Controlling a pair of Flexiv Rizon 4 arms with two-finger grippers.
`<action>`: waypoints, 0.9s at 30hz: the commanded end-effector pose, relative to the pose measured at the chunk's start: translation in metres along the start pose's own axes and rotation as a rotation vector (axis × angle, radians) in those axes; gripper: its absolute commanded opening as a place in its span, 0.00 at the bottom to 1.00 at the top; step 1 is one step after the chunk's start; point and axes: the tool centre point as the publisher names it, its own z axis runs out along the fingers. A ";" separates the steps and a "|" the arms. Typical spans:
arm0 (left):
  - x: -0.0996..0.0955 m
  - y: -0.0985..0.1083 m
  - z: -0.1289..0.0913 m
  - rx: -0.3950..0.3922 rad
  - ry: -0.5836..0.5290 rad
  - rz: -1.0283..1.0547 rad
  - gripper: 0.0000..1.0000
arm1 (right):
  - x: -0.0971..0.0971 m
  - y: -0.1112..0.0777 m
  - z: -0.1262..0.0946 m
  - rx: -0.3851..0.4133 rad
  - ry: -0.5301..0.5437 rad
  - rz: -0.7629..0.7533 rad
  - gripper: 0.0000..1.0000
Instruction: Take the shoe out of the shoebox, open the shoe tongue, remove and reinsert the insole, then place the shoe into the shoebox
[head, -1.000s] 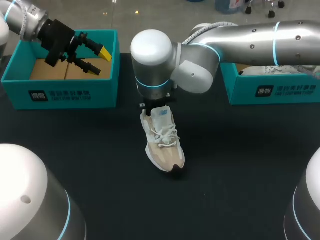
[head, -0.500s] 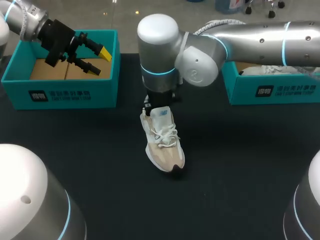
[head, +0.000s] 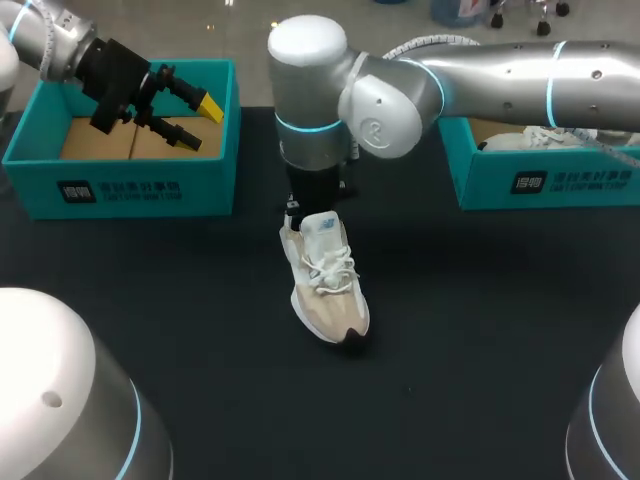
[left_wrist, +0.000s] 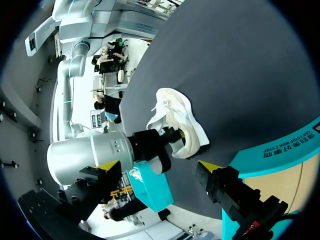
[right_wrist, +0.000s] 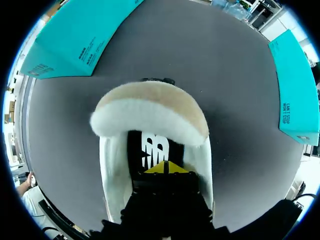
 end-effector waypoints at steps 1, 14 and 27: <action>0.000 0.000 0.000 0.001 0.003 0.001 1.00 | 0.001 0.005 -0.027 0.082 -0.017 -0.016 0.00; 0.000 0.000 0.000 0.001 0.003 0.001 1.00 | 0.007 0.002 -0.034 0.150 0.020 0.017 0.00; 0.000 0.000 0.000 0.001 0.003 0.001 1.00 | -0.004 -0.014 -0.043 0.230 0.002 -0.006 0.00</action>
